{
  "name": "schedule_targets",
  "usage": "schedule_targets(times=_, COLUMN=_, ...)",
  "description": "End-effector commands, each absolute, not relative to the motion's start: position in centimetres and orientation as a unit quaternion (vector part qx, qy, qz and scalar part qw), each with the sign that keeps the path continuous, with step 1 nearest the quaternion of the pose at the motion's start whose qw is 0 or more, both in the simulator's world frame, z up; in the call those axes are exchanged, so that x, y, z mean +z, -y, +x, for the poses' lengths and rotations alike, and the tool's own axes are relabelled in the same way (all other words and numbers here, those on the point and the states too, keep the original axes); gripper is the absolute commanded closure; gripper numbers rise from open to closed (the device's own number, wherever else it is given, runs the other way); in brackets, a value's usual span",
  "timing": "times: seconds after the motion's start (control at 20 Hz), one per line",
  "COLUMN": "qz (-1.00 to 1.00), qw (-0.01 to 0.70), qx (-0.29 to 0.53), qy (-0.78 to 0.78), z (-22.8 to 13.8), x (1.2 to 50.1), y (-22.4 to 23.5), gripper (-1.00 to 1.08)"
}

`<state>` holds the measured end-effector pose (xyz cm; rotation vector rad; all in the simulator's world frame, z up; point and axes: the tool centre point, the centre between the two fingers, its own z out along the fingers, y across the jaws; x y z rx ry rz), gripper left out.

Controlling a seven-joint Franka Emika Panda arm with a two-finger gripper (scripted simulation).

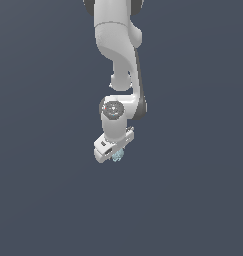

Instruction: Pick up the object and move it to a goal position.

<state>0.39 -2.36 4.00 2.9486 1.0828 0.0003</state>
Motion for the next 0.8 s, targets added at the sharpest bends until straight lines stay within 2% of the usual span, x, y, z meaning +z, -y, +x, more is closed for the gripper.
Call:
schedule_targets(times=0.0, qz=0.939, qw=0.0, qx=0.0, qy=-0.345, z=0.4, x=3.9, y=2.3, gripper=1.08)
schedule_targets(times=0.4, qz=0.939, qw=0.0, qx=0.0, qy=-0.345, z=0.3, x=4.4, y=2.3, gripper=1.08)
schedule_targets(times=0.75, qz=0.939, qw=0.001, qx=0.0, qy=-0.345, z=-0.4, x=7.0, y=1.9, gripper=1.08)
